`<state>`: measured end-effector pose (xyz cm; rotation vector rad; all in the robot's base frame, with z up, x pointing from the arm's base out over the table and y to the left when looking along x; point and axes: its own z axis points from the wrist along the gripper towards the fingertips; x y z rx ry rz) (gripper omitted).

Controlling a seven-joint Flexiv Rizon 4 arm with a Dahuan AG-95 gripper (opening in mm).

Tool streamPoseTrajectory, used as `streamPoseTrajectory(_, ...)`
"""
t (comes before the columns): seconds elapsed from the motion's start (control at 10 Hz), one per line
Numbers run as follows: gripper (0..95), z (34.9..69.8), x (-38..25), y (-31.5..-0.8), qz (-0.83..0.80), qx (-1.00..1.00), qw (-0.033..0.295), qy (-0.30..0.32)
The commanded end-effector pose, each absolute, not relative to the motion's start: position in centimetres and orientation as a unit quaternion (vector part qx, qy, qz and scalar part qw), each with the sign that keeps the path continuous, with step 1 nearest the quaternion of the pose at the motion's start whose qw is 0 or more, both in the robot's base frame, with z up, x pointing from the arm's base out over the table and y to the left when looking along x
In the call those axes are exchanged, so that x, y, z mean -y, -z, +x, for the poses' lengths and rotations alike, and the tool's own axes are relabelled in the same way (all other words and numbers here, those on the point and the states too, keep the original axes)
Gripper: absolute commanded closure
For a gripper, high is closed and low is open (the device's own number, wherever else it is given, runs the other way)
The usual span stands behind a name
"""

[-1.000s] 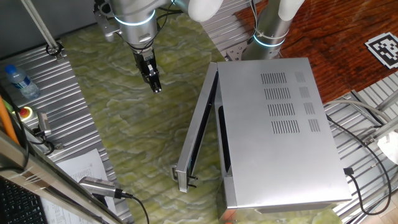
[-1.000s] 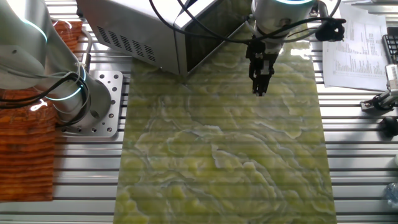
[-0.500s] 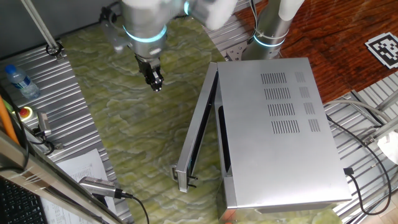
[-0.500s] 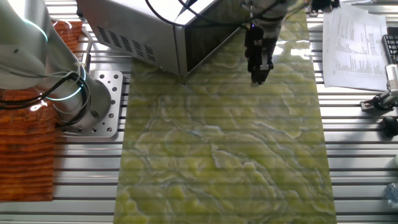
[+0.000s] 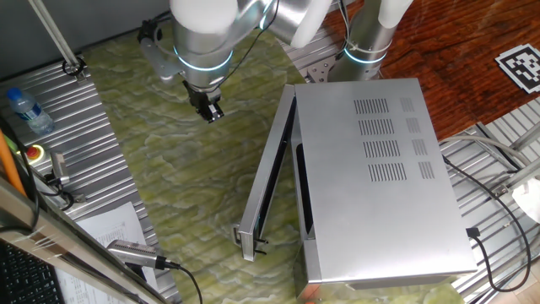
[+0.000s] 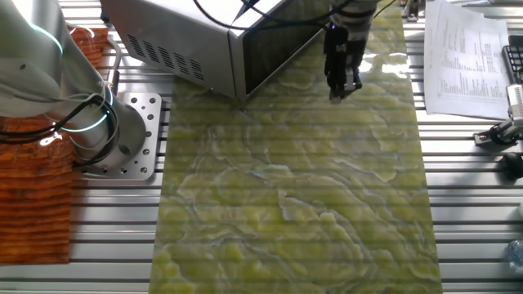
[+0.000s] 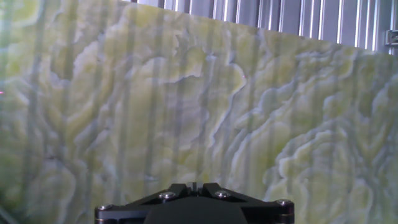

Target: Close the microwave door

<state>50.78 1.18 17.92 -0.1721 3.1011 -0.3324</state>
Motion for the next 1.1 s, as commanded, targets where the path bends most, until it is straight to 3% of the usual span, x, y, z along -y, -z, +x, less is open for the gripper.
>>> streamPoseTrajectory(0.1, 95.0, 51.5, -2.2, -18.5, -0.052, -0.997, 0.009, 0.053)
streamPoseTrajectory(0.7, 95.0, 53.6, -6.3, -20.4, -0.045, -0.998, 0.008, 0.03)
streamPoseTrajectory(1.1, 95.0, 53.8, -7.0, -20.1, -0.05, -0.999, 0.011, 0.007)
